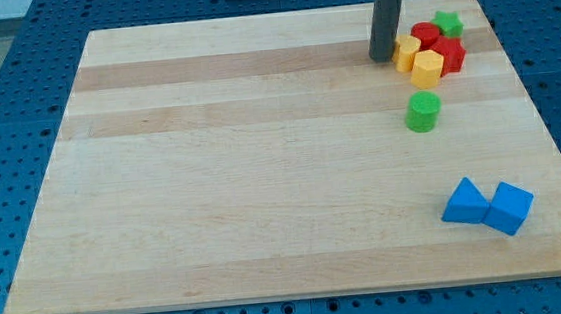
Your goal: Push the green circle into the group of blocks
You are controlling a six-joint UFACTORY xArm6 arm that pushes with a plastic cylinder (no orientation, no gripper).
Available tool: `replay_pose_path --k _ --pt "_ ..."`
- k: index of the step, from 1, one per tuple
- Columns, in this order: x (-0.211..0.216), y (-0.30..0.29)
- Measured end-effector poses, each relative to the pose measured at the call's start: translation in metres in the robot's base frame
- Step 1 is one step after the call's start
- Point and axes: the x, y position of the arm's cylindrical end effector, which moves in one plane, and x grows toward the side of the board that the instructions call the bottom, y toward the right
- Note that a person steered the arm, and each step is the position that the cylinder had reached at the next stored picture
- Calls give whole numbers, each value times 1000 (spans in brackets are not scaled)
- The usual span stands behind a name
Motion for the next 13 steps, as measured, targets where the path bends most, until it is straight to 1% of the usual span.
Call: replay_pose_path --k 1,2,3,4,5,6,7,8,9,10,11,13 --pt "0 0" --pt "25 -20" --pt "62 -39" --pt "99 -43" --pt "135 -37" --pt "159 -14" --pt "167 10" --pt "163 55" --pt "163 54" --pt "149 40" --pt "120 13" --pt "21 -36"
